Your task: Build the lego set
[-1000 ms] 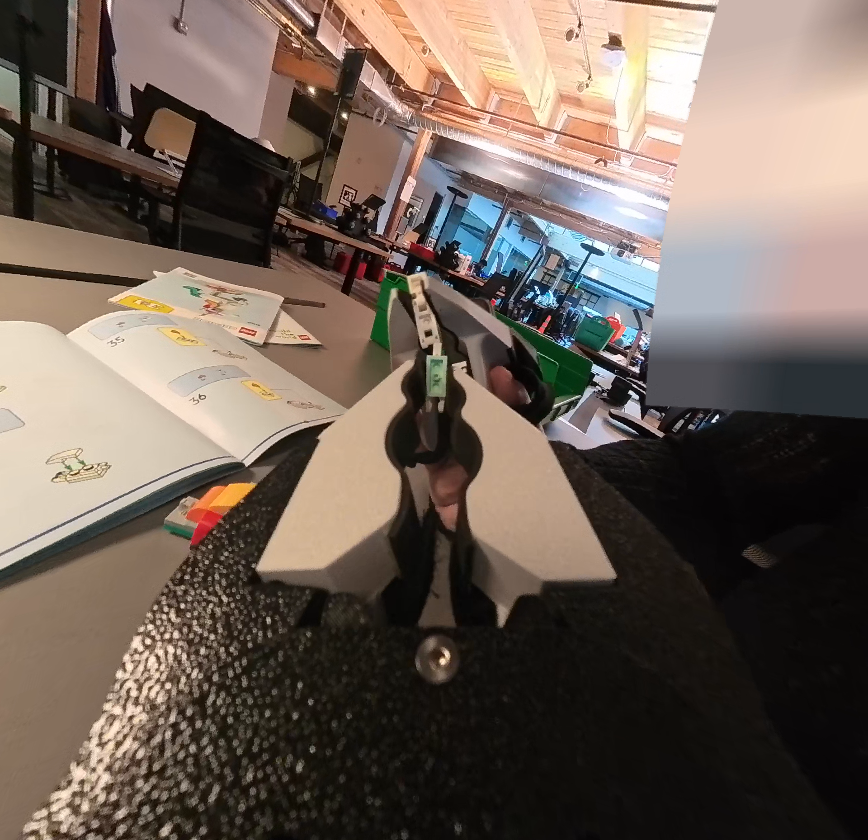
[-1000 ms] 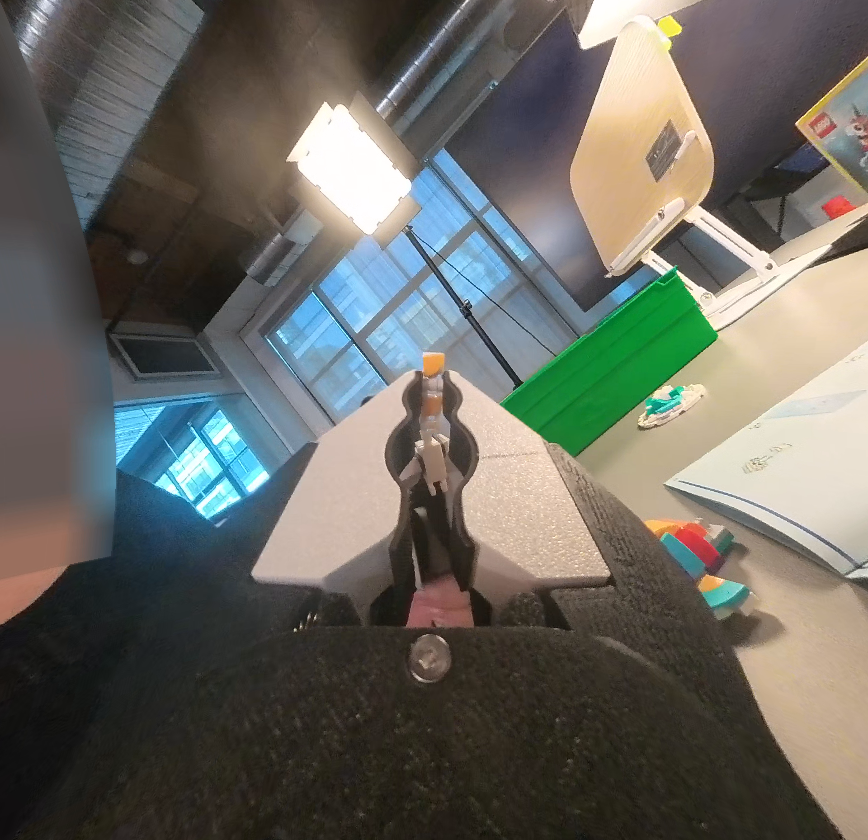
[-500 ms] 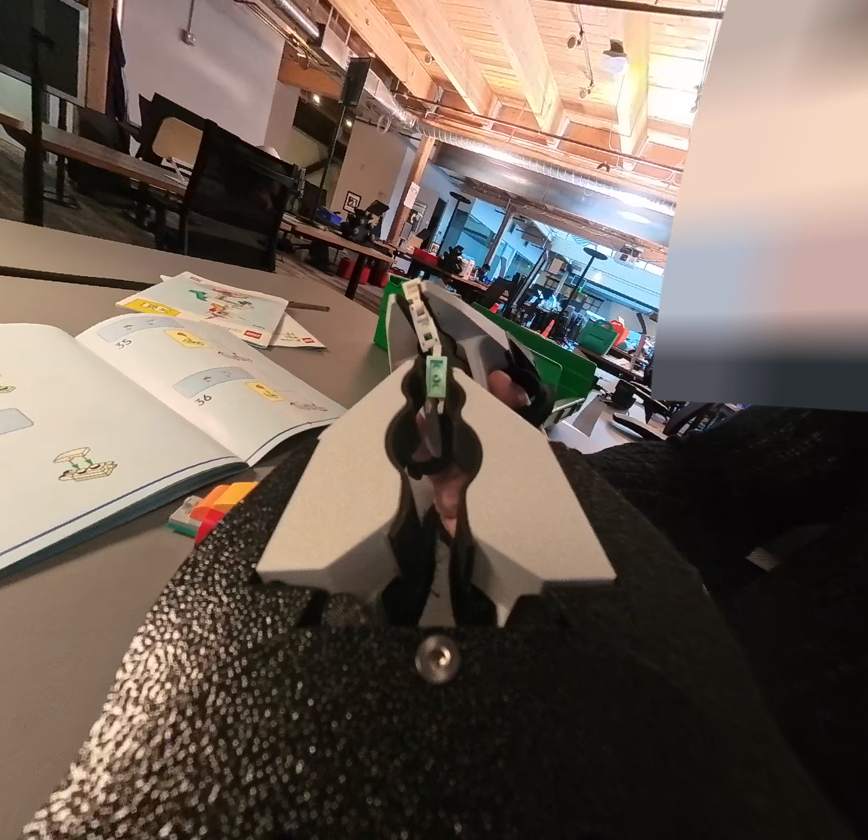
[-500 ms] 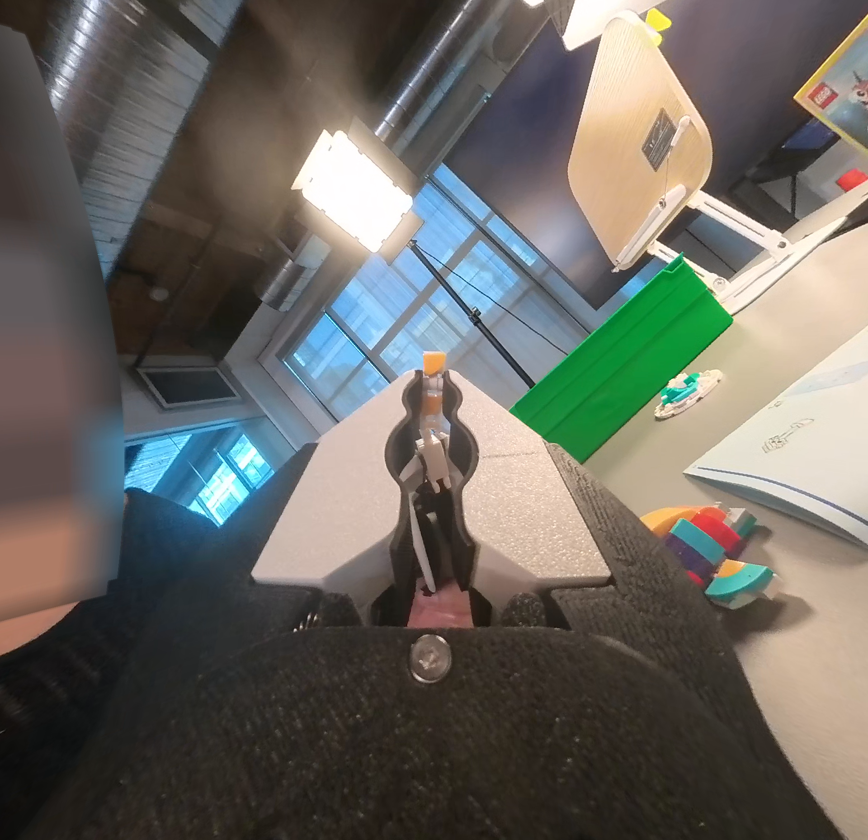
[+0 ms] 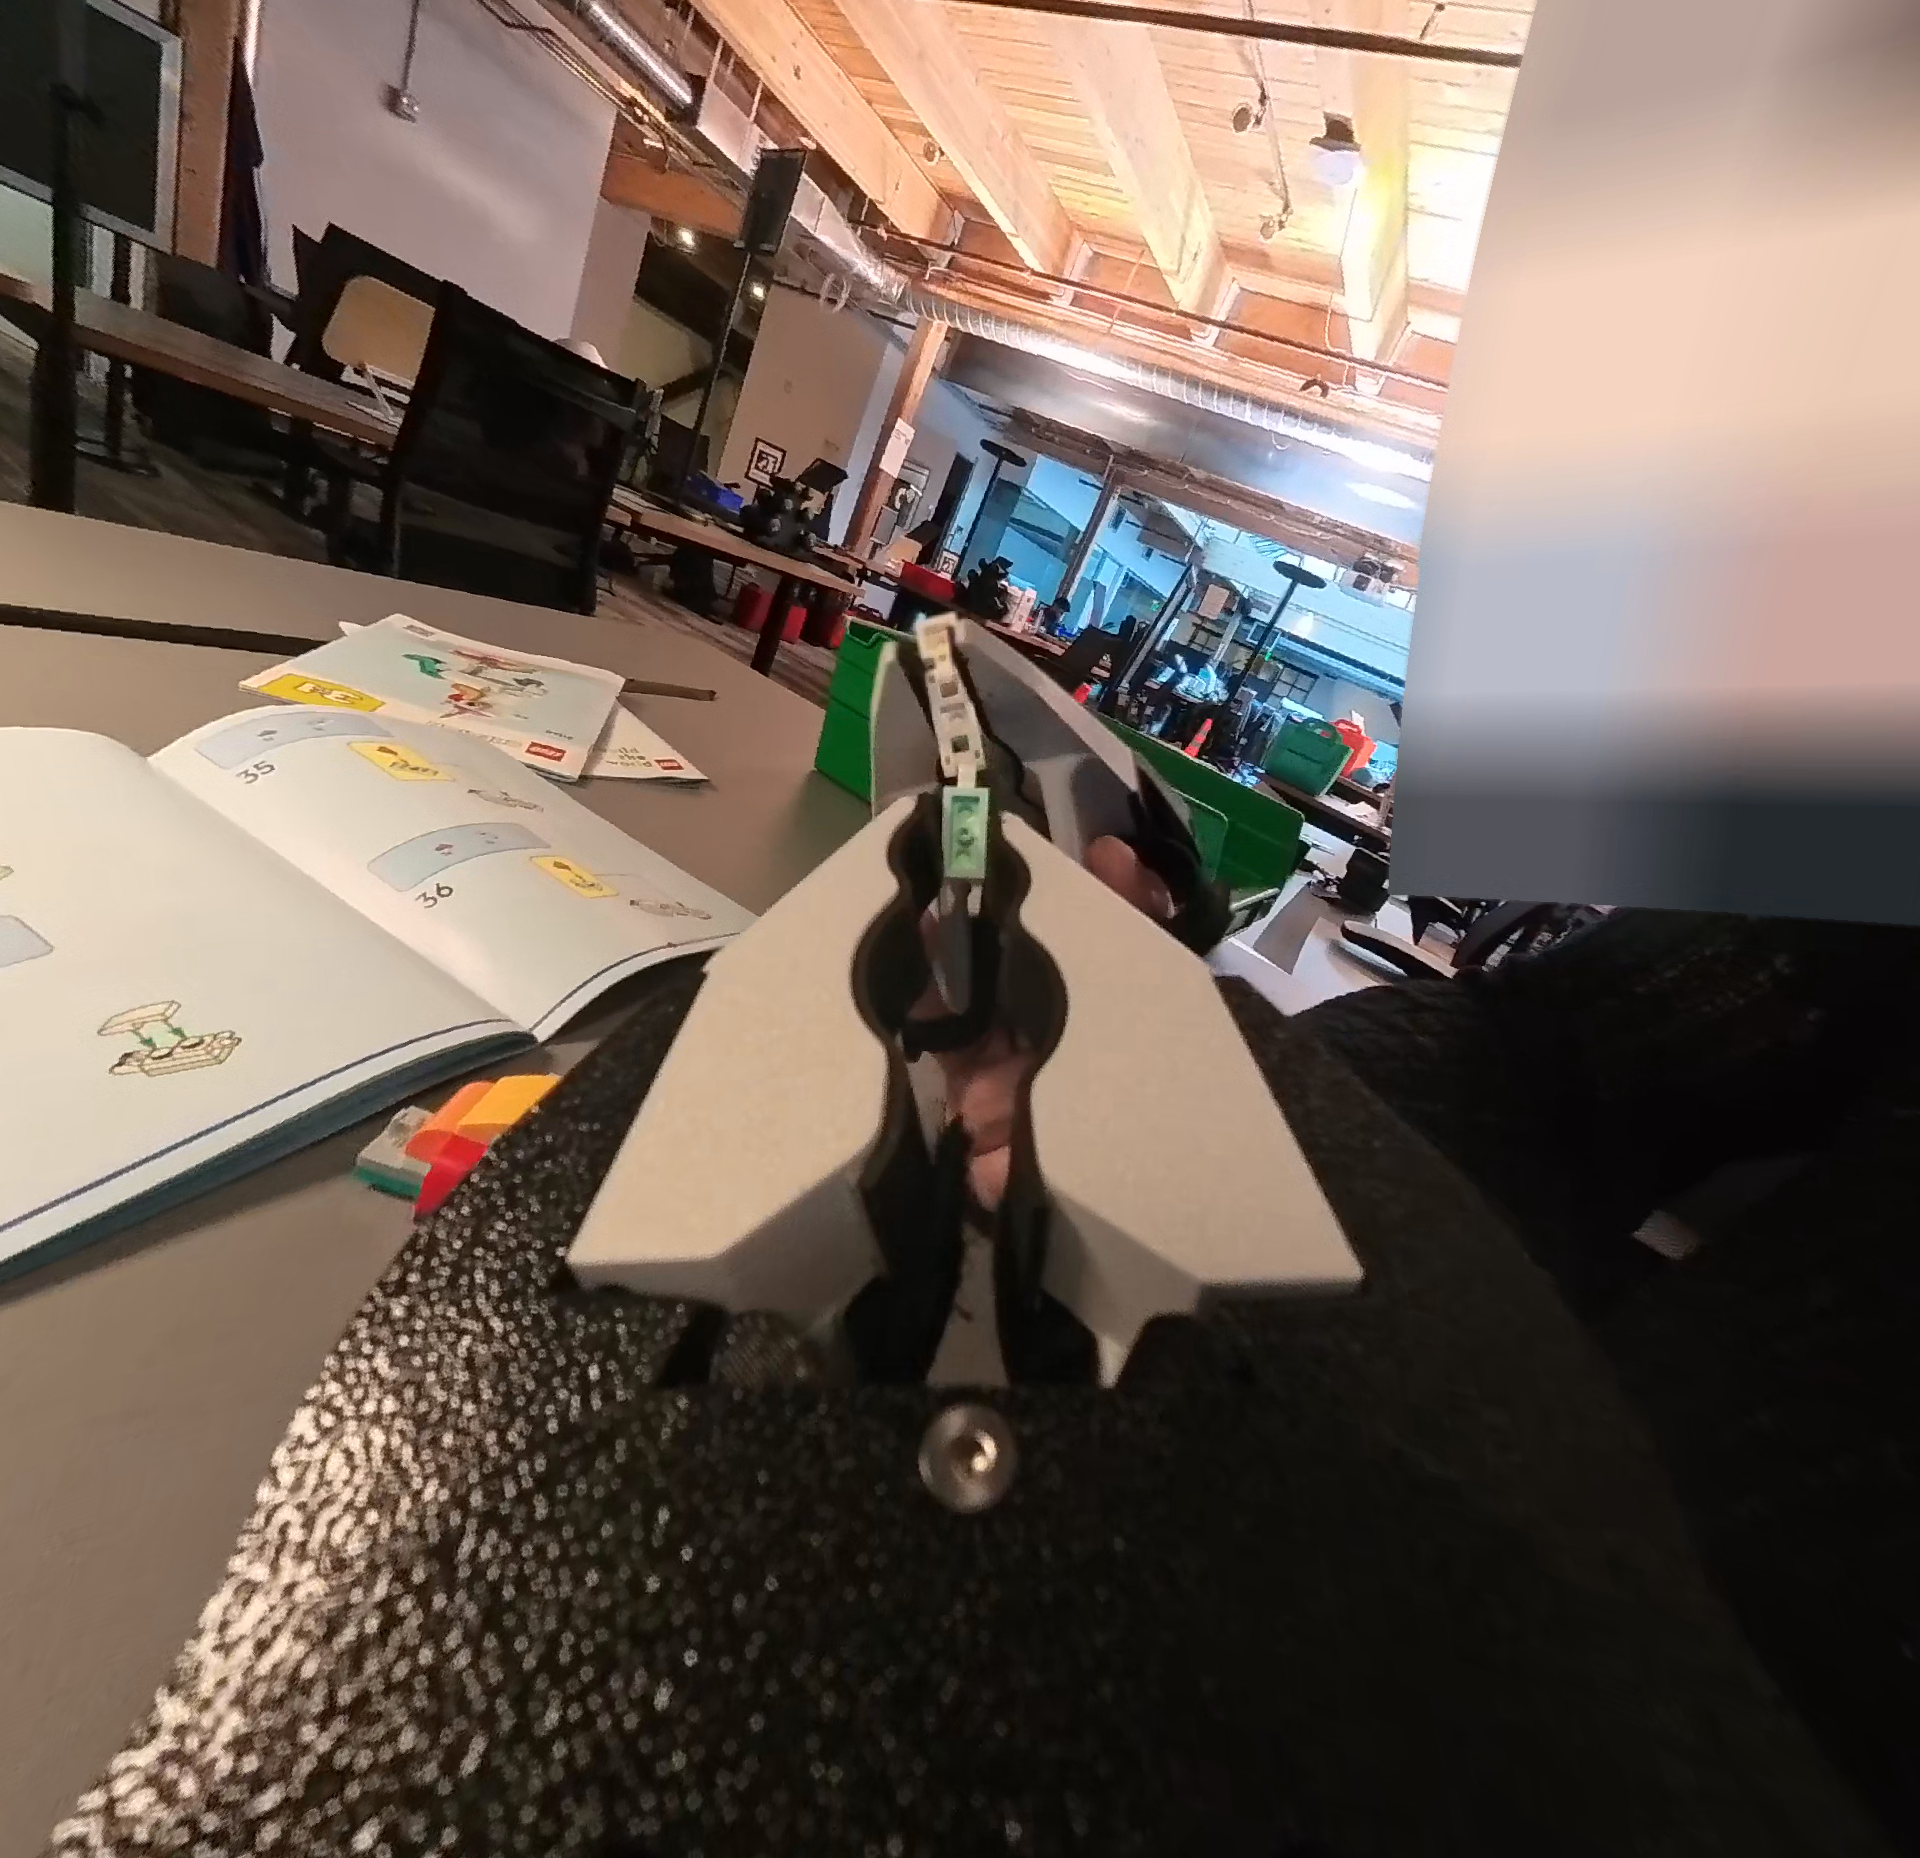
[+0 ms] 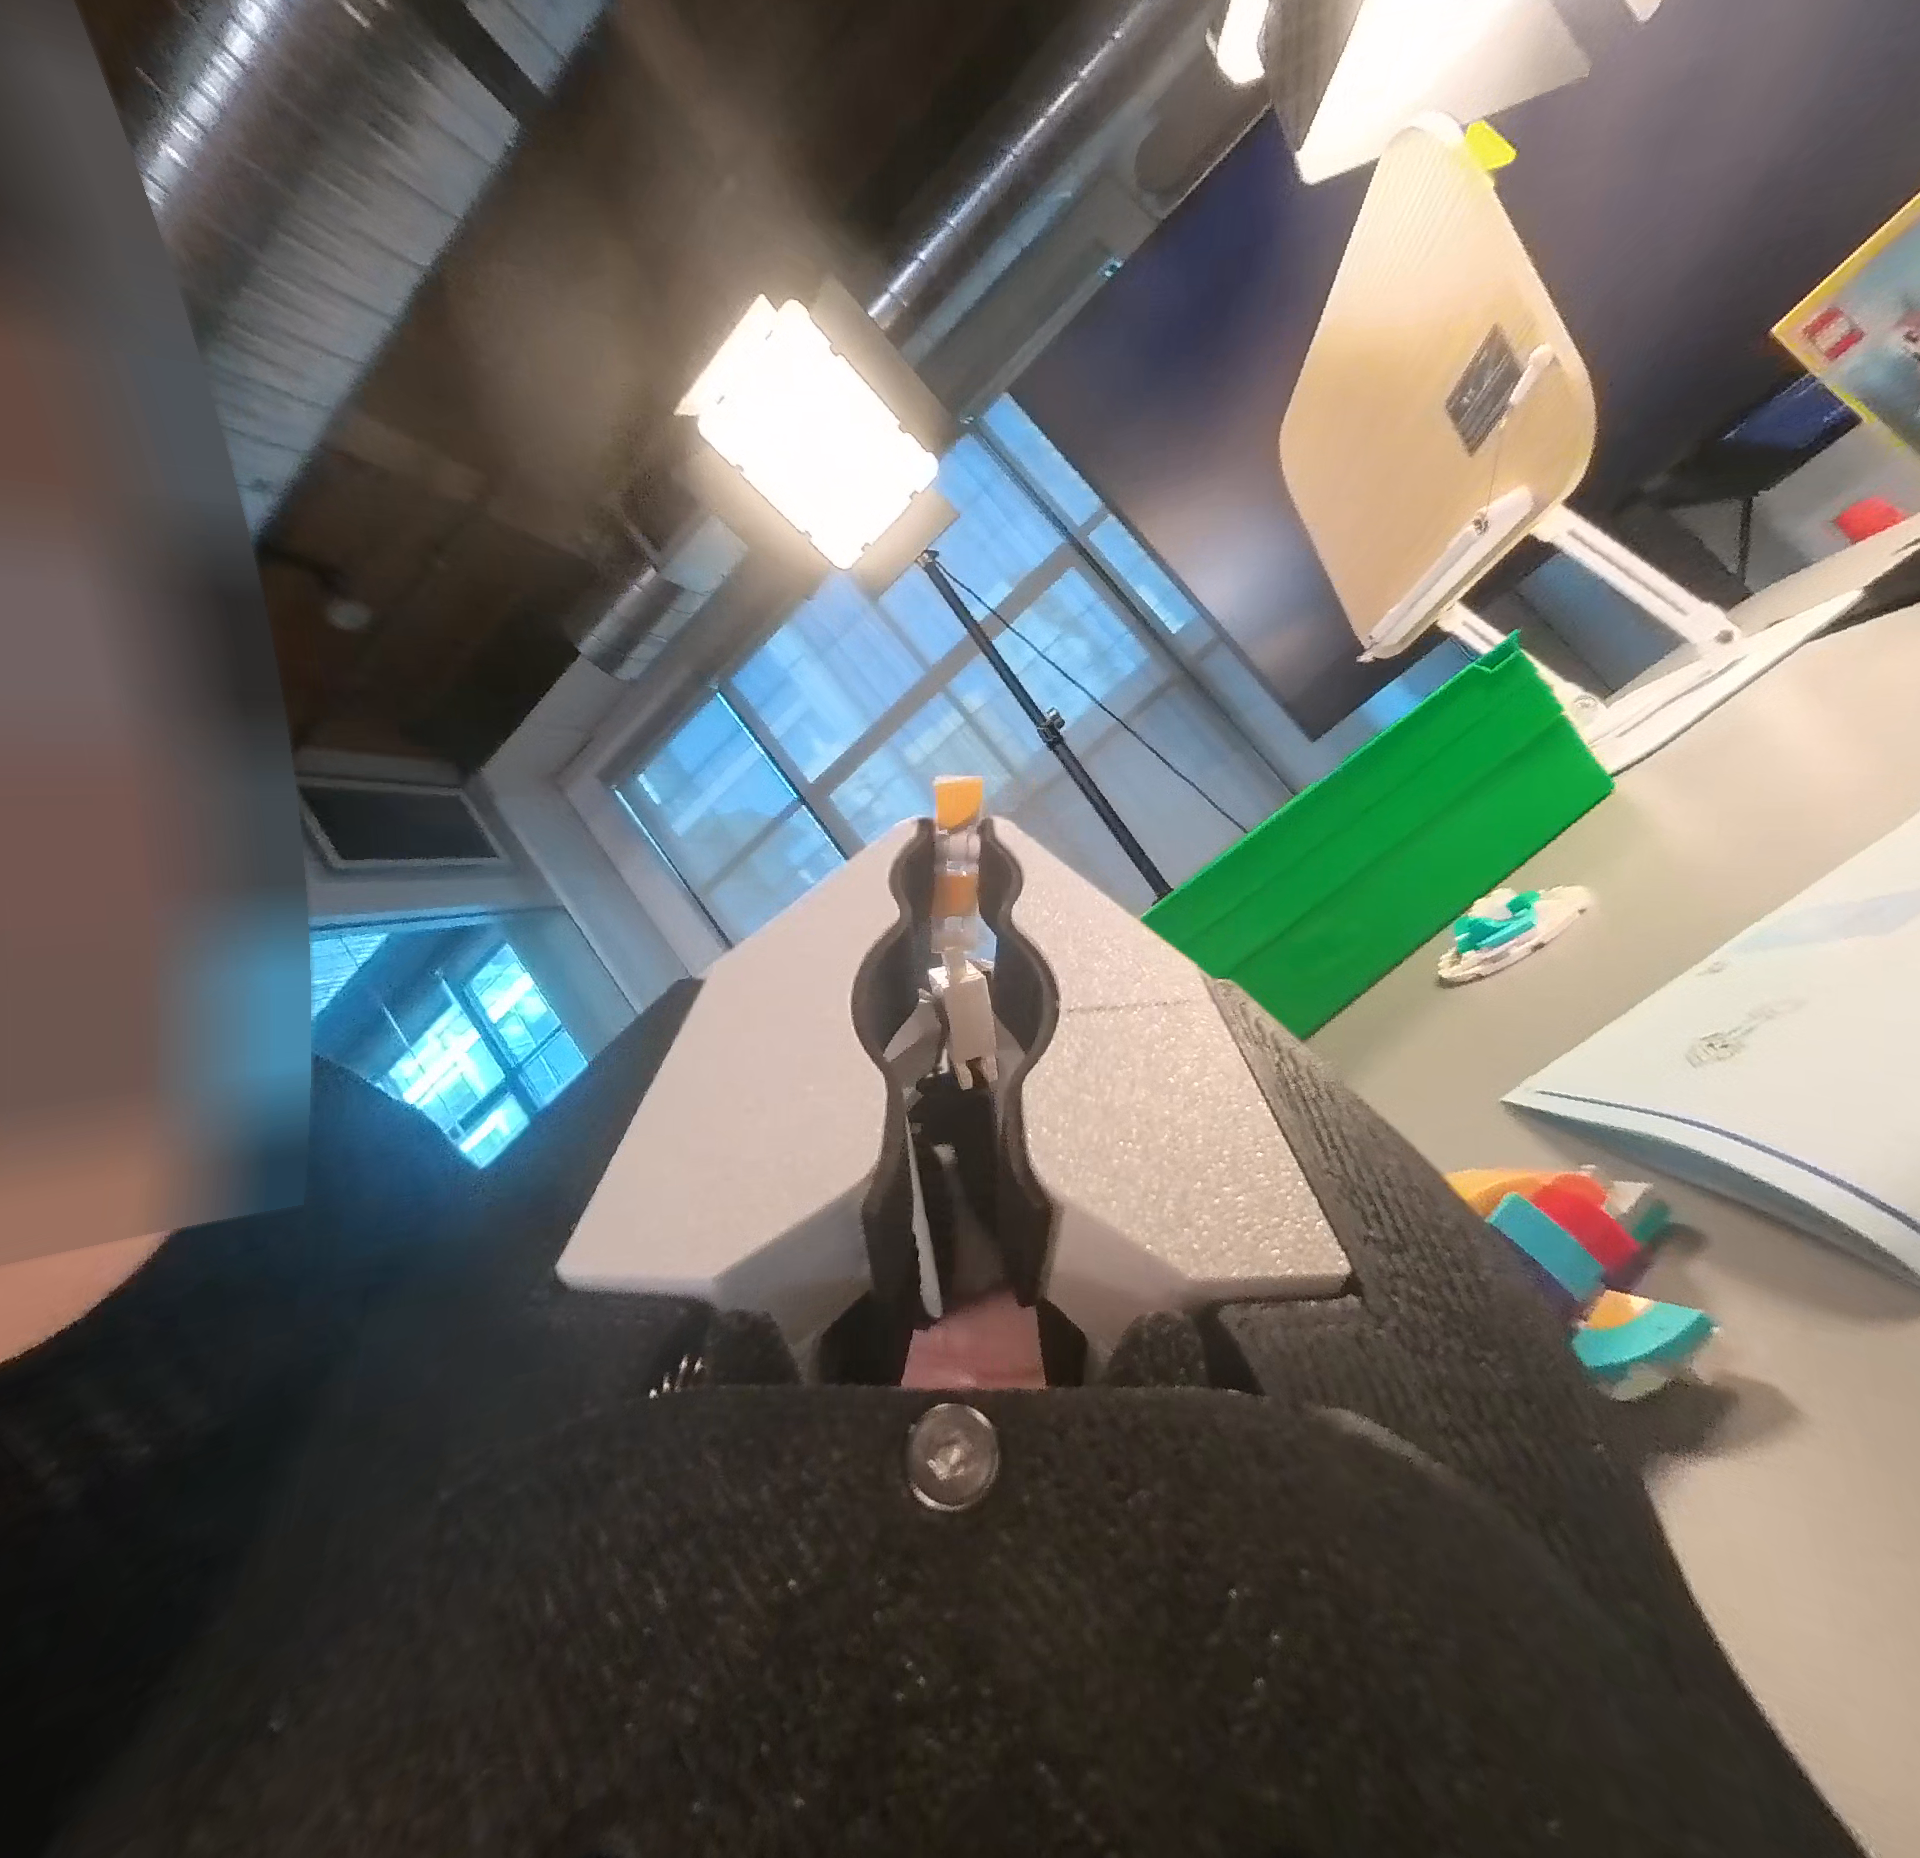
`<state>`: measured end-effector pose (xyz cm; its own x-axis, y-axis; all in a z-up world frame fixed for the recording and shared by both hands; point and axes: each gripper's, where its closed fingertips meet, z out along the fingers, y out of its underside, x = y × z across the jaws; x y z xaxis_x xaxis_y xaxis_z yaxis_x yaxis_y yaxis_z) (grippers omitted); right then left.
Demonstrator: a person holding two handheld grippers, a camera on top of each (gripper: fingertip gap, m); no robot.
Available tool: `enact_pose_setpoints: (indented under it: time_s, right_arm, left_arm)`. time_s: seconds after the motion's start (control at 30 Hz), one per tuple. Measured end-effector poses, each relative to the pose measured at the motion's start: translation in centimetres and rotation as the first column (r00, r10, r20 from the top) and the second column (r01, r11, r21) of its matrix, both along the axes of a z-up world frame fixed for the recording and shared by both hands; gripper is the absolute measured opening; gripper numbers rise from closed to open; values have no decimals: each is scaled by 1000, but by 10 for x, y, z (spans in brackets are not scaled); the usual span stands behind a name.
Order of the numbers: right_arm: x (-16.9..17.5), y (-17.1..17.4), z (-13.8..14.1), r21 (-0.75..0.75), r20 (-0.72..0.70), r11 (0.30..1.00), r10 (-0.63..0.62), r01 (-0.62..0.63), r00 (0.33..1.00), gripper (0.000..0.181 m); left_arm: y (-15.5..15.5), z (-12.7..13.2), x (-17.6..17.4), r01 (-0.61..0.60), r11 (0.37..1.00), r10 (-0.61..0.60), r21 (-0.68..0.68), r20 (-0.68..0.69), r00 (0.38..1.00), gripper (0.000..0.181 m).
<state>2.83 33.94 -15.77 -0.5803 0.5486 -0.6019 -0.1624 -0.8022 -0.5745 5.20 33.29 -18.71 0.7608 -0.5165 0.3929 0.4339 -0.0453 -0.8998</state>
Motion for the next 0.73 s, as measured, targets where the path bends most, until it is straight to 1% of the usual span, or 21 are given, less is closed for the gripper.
enact_pose_setpoints:
  time_s: [0.23,0.37,0.43,0.53,0.6,0.67,0.73]
  right_arm:
    - [0,-1,0,34,-2,999,-28,28,1000,6]
    - [-3,-4,-2,76,16,996,-55,53,998,5]
    - [-4,-2,-2,65,19,996,-59,58,998,5]
    - [-3,0,-2,5,5,1000,-30,30,1000,5]
    - [-2,0,0,-91,-26,996,20,-22,999,5]
    - [0,-2,6,-176,-79,981,73,-86,994,5]
    - [3,-5,16,-261,-147,953,118,-153,982,5]
  left_arm:
    - [-2,2,-1,-7,1000,7,19,5,1000,5]
    - [-4,9,-9,-11,999,8,46,68,998,5]
    - [-2,7,-9,-16,999,14,36,64,998,5]
    - [-2,8,-8,-11,999,8,38,64,998,5]
    - [-3,10,-7,-14,998,11,56,53,999,5]
    - [-6,16,-5,-24,994,20,106,32,999,5]
    - [-10,25,-3,-55,984,60,170,-27,998,5]
